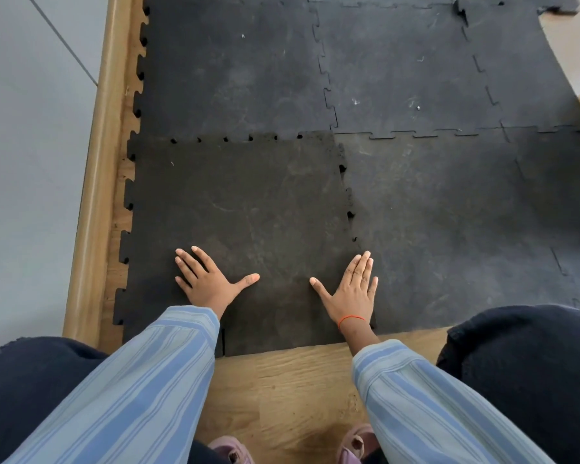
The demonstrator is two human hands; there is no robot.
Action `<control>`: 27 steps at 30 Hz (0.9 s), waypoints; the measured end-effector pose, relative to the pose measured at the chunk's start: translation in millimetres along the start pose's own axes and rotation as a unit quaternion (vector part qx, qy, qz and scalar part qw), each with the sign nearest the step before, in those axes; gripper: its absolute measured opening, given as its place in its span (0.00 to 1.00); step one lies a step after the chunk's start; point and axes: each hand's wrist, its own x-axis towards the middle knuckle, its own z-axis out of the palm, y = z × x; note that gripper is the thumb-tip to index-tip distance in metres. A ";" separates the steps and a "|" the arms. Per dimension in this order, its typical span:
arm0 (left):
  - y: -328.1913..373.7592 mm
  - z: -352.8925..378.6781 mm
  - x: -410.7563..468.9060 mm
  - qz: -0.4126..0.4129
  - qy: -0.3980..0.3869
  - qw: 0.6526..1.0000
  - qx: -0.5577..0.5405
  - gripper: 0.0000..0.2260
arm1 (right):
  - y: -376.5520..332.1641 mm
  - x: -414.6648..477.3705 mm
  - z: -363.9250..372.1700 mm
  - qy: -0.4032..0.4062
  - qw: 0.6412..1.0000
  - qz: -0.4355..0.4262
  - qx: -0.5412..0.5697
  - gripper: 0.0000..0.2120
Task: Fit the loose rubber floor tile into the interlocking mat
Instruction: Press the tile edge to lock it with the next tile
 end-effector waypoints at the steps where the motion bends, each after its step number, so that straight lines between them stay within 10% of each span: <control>1: -0.1 1.2 1.3 0.000 0.005 1.000 0.002 0.64 | -0.5 2.7 0.5 0.000 1.000 -0.001 0.000 0.52; 12: 24.7 5.8 -7.0 0.017 0.013 1.000 0.001 0.59 | 4.3 16.0 -1.7 -0.020 1.000 -0.019 0.013 0.53; 18: 27.2 6.9 -5.9 0.014 -0.001 1.000 -0.008 0.59 | 28.3 5.4 7.7 0.098 0.983 0.024 0.153 0.23; 27: 26.9 8.0 -3.3 0.008 -0.010 1.000 -0.002 0.60 | 29.9 36.1 -12.7 0.183 0.945 0.081 0.258 0.14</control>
